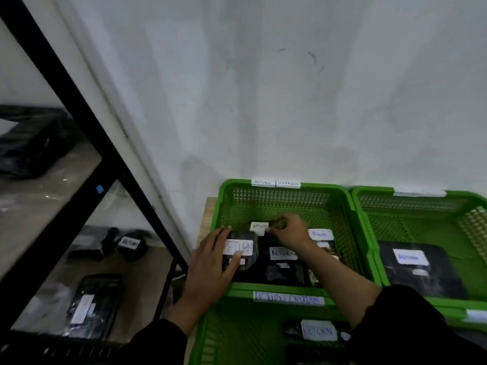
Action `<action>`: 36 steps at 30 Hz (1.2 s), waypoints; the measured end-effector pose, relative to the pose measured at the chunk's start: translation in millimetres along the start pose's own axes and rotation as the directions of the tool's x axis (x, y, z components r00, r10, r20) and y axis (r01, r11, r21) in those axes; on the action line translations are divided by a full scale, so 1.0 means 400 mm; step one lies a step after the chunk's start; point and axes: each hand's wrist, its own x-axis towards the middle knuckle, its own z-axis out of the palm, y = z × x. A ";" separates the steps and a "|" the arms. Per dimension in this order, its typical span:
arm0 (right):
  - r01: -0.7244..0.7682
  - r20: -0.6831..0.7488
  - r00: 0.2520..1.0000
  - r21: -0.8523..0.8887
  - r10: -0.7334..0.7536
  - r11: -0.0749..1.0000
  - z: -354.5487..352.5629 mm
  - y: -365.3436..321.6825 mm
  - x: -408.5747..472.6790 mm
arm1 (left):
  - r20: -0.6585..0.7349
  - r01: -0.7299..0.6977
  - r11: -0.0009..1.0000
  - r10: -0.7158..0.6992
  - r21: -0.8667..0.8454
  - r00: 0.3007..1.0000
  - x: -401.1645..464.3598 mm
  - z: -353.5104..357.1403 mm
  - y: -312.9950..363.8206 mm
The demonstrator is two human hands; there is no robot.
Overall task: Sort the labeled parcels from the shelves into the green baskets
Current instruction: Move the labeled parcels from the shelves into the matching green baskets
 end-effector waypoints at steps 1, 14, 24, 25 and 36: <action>0.022 0.053 0.998 -0.040 -0.020 0.999 0.018 -0.008 0.013 | -0.003 -0.001 1.000 0.001 0.003 1.000 -0.001 -0.002 0.002; 0.112 0.195 0.978 -0.166 -0.079 0.980 0.080 -0.032 0.034 | -0.016 -0.018 1.000 0.018 -0.014 1.000 -0.005 -0.003 0.003; 0.089 0.036 0.996 -0.180 -0.084 0.980 -0.049 -0.038 -0.083 | 0.026 -0.001 1.000 0.002 -0.020 1.000 -0.006 0.001 0.000; 0.093 0.019 0.996 -0.182 -0.091 0.979 -0.065 -0.043 -0.108 | 0.028 0.003 1.000 -0.002 -0.019 1.000 -0.008 -0.001 0.002; 0.185 -0.221 0.952 -0.136 -0.212 0.973 -0.176 -0.188 -0.446 | 0.135 -0.069 0.998 0.067 0.007 0.989 -0.008 -0.190 0.049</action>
